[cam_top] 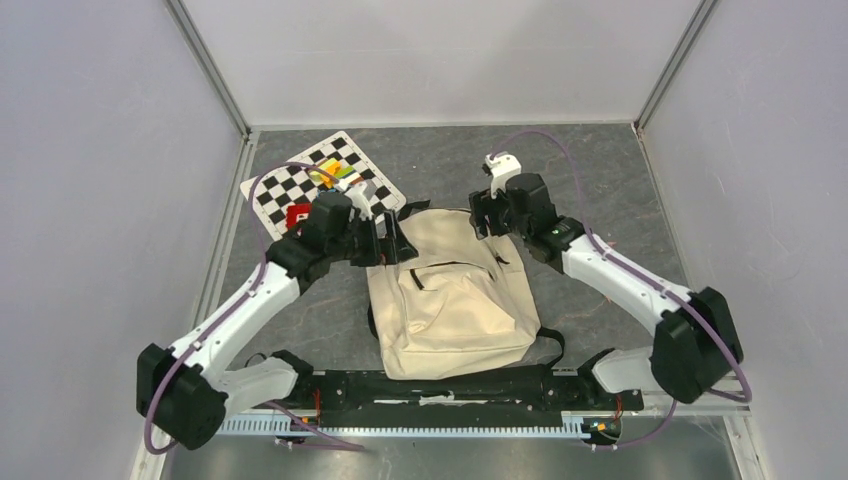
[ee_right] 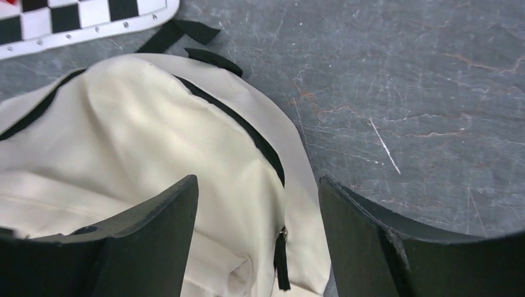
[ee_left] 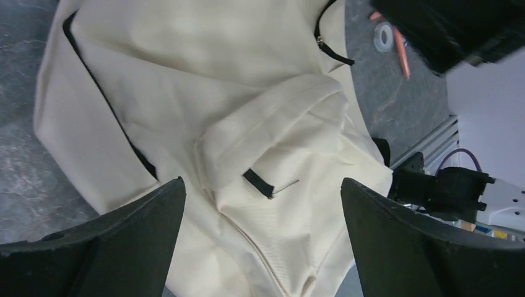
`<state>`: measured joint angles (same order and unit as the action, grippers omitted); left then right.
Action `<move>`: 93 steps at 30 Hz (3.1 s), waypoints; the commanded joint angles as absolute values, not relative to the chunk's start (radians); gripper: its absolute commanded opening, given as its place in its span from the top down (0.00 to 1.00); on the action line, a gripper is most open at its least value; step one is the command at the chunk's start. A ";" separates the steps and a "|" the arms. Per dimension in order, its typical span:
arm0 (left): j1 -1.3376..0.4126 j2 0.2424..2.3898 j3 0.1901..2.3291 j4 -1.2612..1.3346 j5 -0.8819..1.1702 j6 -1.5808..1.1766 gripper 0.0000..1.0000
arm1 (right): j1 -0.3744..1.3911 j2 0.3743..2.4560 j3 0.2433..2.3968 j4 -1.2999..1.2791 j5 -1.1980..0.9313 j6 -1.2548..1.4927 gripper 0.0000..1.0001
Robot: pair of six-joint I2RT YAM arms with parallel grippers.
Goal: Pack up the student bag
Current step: Unzip the student bag at the center of the board.
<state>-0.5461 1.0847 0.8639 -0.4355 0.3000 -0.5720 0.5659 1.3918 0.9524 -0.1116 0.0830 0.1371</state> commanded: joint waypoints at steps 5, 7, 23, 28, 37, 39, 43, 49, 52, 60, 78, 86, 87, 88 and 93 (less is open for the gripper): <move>-0.427 1.335 0.970 -0.404 0.558 -0.395 0.21 | 0.578 1.205 0.935 -0.181 0.004 0.267 0.24; -0.417 1.384 0.979 -0.405 0.577 -0.390 0.31 | 0.591 1.171 0.912 -0.165 -0.038 0.290 0.23; -0.377 1.359 0.884 -0.383 0.523 -0.370 0.52 | 0.918 1.245 0.964 -0.157 0.174 0.297 0.23; -0.371 1.374 0.866 -0.357 0.553 -0.375 0.52 | 1.007 1.329 1.012 -0.161 0.250 0.282 0.26; -0.369 1.388 0.838 -0.296 0.609 -0.402 0.81 | 1.115 1.511 1.106 -0.171 0.358 0.250 0.32; -0.368 1.387 0.836 -0.289 0.615 -0.403 0.87 | 1.131 1.556 1.118 -0.175 0.391 0.240 0.34; -0.363 1.385 0.837 -0.288 0.615 -0.399 0.98 | 1.140 1.625 1.158 -0.212 0.427 0.239 0.40; -0.357 1.372 0.831 -0.281 0.615 -0.402 0.98 | 1.144 1.660 1.141 -0.203 0.455 0.239 0.49; -0.354 1.372 0.832 -0.279 0.617 -0.402 0.98 | 1.144 1.681 1.135 -0.198 0.481 0.234 0.58; -0.337 1.366 0.831 -0.279 0.615 -0.402 0.98 | 1.149 1.672 1.114 -0.207 0.508 0.238 0.83; -0.284 1.337 0.827 -0.293 0.580 -0.392 0.98 | 1.148 1.520 1.037 -0.344 0.660 0.268 1.00; -0.278 1.317 0.829 -0.323 0.528 -0.373 0.98 | 1.068 1.442 0.985 -0.371 0.639 0.259 1.00; -0.278 1.314 0.828 -0.329 0.519 -0.370 0.98 | 1.051 1.426 0.974 -0.371 0.625 0.258 1.00; -0.278 1.313 0.830 -0.333 0.511 -0.367 0.98 | 1.031 1.407 0.959 -0.371 0.610 0.260 1.00; -0.275 1.308 0.836 -0.358 0.472 -0.356 0.98 | 0.934 1.336 0.870 -0.364 0.516 0.263 1.00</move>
<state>-0.3031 1.3453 0.8272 -0.3534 0.5762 -0.4133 1.0004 1.4055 0.9302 -0.3378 0.5472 0.2653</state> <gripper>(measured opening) 0.040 0.006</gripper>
